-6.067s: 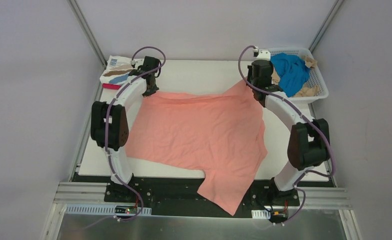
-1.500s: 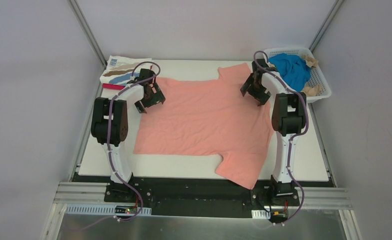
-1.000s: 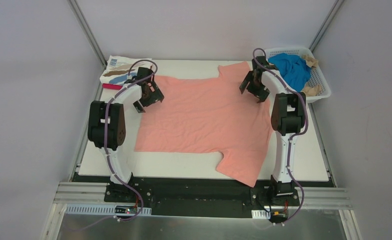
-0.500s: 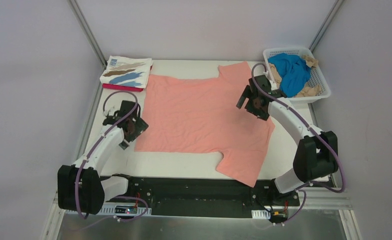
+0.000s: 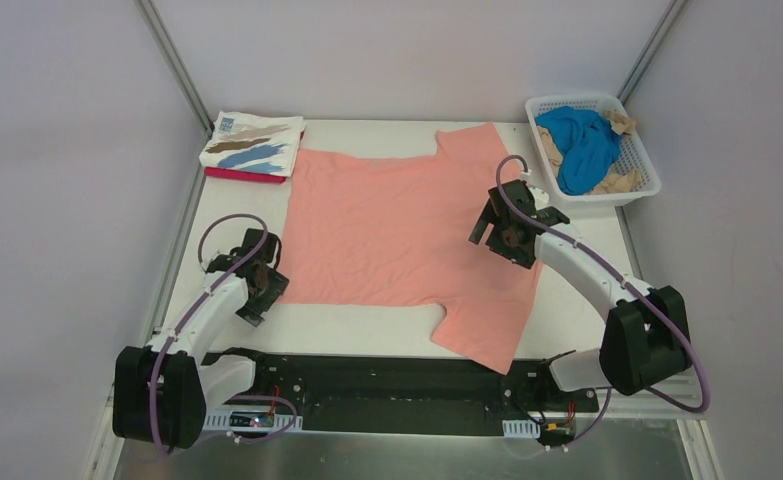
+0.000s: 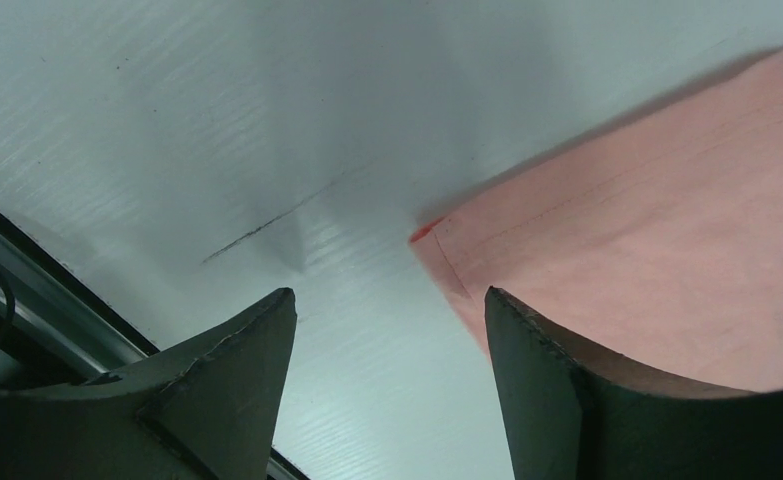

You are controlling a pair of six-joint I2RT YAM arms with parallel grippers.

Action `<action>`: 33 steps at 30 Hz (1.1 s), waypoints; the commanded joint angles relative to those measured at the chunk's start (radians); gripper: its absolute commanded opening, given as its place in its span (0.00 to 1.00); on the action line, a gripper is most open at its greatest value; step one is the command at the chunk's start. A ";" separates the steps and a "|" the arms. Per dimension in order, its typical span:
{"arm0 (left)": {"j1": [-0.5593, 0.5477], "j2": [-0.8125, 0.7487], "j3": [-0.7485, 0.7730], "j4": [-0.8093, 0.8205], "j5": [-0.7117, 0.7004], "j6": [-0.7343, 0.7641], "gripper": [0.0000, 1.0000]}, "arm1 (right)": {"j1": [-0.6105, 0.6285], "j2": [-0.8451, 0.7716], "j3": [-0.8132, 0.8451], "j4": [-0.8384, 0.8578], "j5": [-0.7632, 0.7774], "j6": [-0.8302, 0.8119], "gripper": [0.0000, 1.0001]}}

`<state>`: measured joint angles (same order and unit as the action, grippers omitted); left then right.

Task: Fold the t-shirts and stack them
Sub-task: Flatten out the tshirt, then grab the side of the flattened tshirt closest away from the robot with both arms

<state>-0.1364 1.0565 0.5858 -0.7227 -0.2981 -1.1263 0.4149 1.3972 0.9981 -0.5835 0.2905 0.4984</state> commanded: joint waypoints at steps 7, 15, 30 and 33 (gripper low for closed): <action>-0.001 0.094 -0.037 0.092 0.027 -0.049 0.58 | 0.013 -0.065 -0.051 -0.015 0.043 0.042 0.99; 0.000 0.178 -0.039 0.152 0.015 -0.048 0.50 | 0.045 -0.143 -0.109 -0.098 0.052 0.032 0.99; 0.000 0.235 -0.010 0.186 0.043 -0.022 0.00 | 0.401 -0.151 -0.126 -0.523 -0.131 0.113 0.88; 0.000 0.221 -0.014 0.186 0.043 -0.017 0.00 | 0.416 -0.195 -0.198 -0.511 -0.158 0.223 0.79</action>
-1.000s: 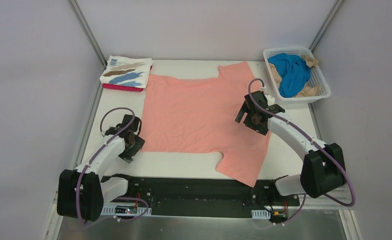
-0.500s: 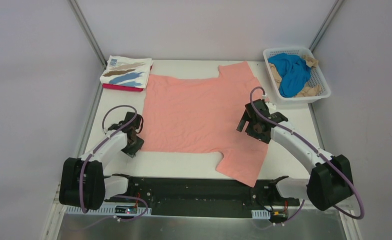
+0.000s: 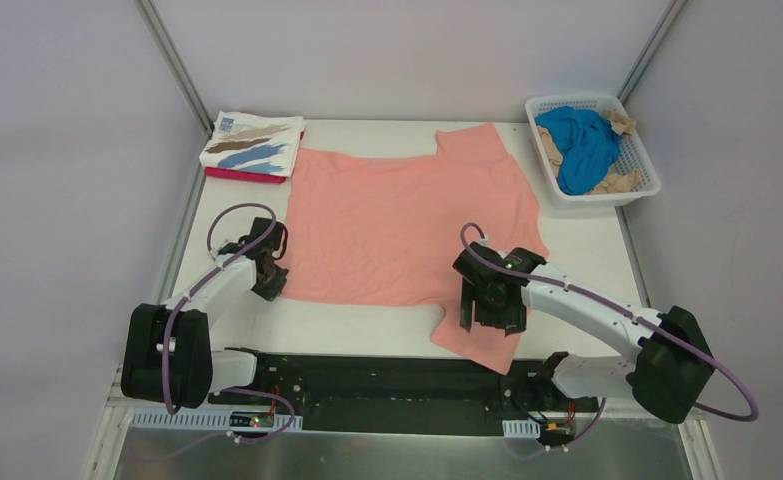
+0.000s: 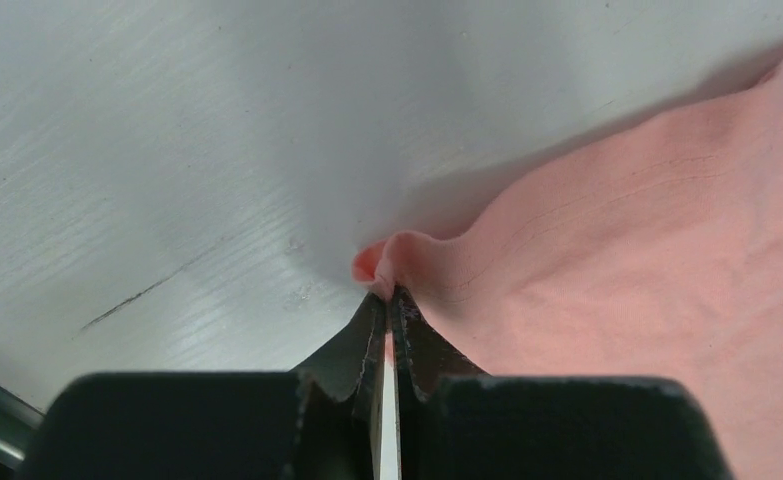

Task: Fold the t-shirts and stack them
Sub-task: Grab the side of the flattened tshirt closest away from the robot with both arms

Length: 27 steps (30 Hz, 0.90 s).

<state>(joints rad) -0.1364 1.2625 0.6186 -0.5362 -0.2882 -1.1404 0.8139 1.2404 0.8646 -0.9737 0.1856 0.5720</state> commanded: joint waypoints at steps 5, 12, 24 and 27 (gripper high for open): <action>0.000 0.000 -0.051 -0.001 0.034 0.002 0.00 | 0.019 -0.093 -0.162 -0.079 -0.101 0.256 0.66; 0.000 0.007 -0.046 0.000 0.039 0.008 0.00 | 0.017 -0.020 -0.232 0.115 -0.164 0.292 0.55; 0.000 0.015 -0.033 -0.001 0.032 0.020 0.00 | 0.000 0.019 -0.276 0.255 -0.109 0.297 0.27; 0.000 0.008 -0.033 -0.002 0.031 0.022 0.00 | -0.009 0.014 -0.274 0.247 -0.120 0.289 0.19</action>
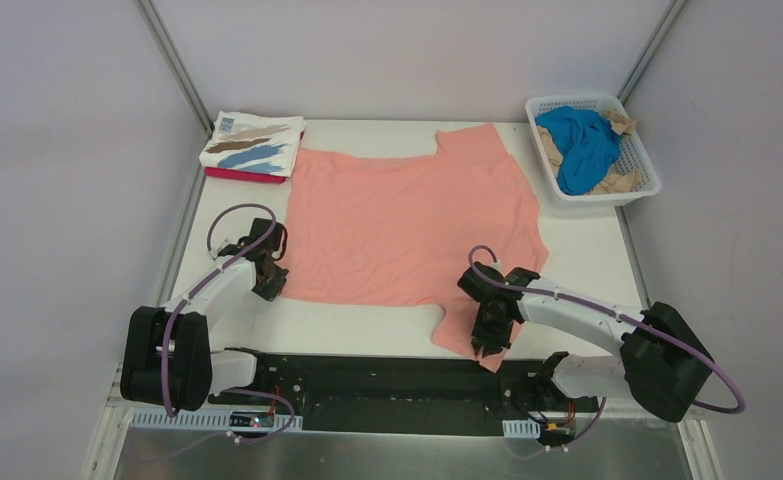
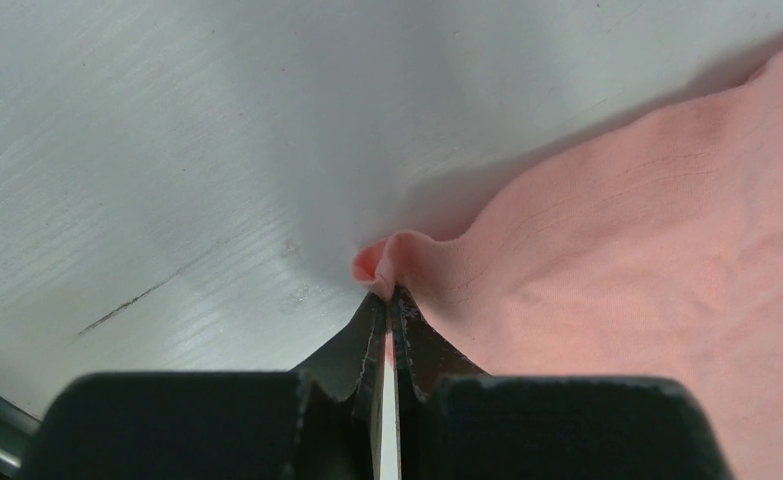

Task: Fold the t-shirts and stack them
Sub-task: Grab the side of the flattened tshirt closest away from the robot with both arms, then fold the flattened tshirt in 1/3 of the way

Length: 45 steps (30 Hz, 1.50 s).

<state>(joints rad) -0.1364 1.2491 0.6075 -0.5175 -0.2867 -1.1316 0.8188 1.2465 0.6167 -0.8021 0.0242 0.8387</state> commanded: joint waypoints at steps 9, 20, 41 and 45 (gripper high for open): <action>-0.001 -0.184 -0.100 -0.158 -0.002 -0.049 0.00 | -0.015 -0.083 0.058 -0.182 0.009 -0.023 0.00; 0.000 -0.438 -0.195 -0.288 0.070 -0.085 0.00 | -0.012 -0.120 0.084 -0.308 -0.140 -0.077 0.00; 0.000 -0.224 0.053 -0.072 0.055 0.003 0.00 | -0.285 -0.051 0.411 -0.031 0.117 -0.305 0.00; 0.000 -0.141 0.110 -0.064 0.017 0.001 0.00 | -0.340 0.008 0.452 0.055 0.111 -0.305 0.00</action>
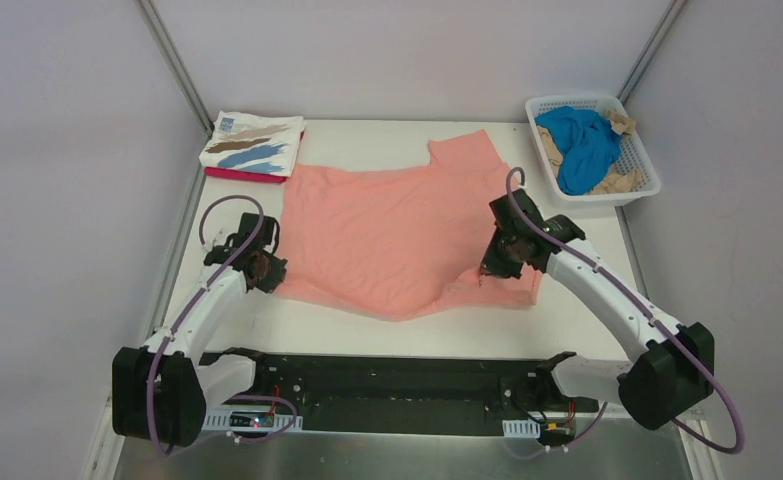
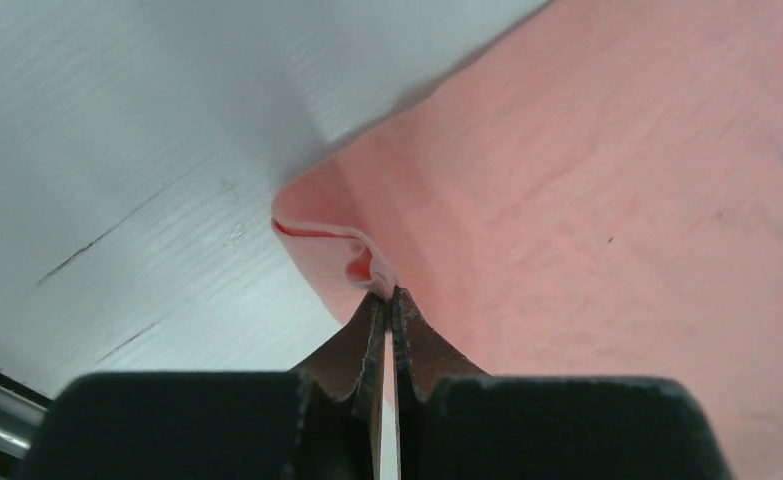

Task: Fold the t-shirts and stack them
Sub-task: Fold the flattened tshirt in 1/3 of the way

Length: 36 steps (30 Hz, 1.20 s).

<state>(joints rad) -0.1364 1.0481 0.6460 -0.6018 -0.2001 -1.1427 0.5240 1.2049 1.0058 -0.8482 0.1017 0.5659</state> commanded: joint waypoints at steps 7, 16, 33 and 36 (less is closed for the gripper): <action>0.001 0.173 0.175 0.026 -0.140 0.022 0.00 | -0.114 0.137 0.148 0.201 0.052 -0.067 0.00; 0.007 0.255 0.223 0.043 -0.187 0.031 0.00 | -0.182 0.289 0.270 0.222 -0.009 -0.145 0.00; 0.011 0.433 0.302 0.065 -0.222 0.064 0.08 | -0.243 0.524 0.412 0.230 -0.061 -0.188 0.02; 0.012 0.447 0.318 0.065 -0.248 0.079 0.27 | -0.252 0.591 0.438 0.253 -0.035 -0.185 0.05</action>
<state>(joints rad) -0.1356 1.4818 0.9150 -0.5320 -0.3820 -1.0836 0.2886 1.7306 1.3823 -0.6289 0.0479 0.3996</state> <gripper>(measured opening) 0.132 0.032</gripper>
